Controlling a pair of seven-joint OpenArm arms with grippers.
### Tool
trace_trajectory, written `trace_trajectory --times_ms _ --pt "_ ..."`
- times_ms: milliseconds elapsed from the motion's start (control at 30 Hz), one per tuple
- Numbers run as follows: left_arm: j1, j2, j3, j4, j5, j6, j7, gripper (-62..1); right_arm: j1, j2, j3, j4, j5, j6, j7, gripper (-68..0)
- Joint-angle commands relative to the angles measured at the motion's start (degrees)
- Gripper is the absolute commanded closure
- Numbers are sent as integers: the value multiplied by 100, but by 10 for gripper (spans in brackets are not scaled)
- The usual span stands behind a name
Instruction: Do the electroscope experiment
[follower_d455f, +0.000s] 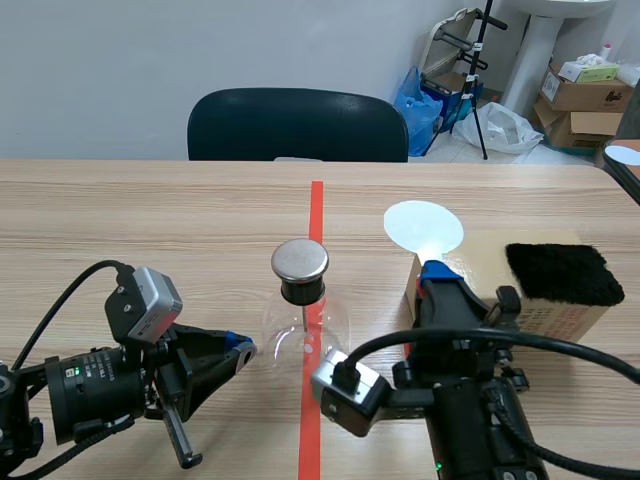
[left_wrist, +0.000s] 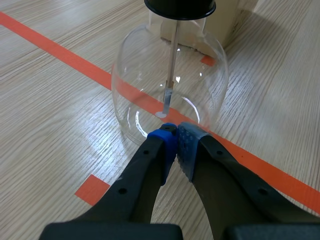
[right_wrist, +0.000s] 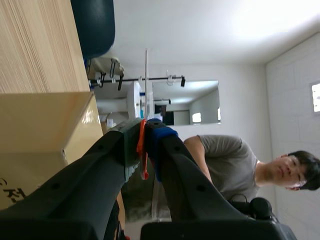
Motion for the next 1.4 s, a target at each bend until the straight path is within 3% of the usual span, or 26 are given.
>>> trace_trajectory --times_ms 0,400,667,1367 --pt "-46 28 -26 98 -35 -9 -81 -30 52 48 28 118 -4 -332 166 -10" --pt "-46 28 -26 98 -35 -9 -81 -30 52 48 28 118 -4 -332 1696 -10" --pt "-46 28 -26 98 -35 -9 -81 -30 52 48 28 118 -4 -332 2417 -10" --pt "-46 28 -26 98 -35 -9 -81 -30 52 48 28 118 -4 -332 2542 -10"
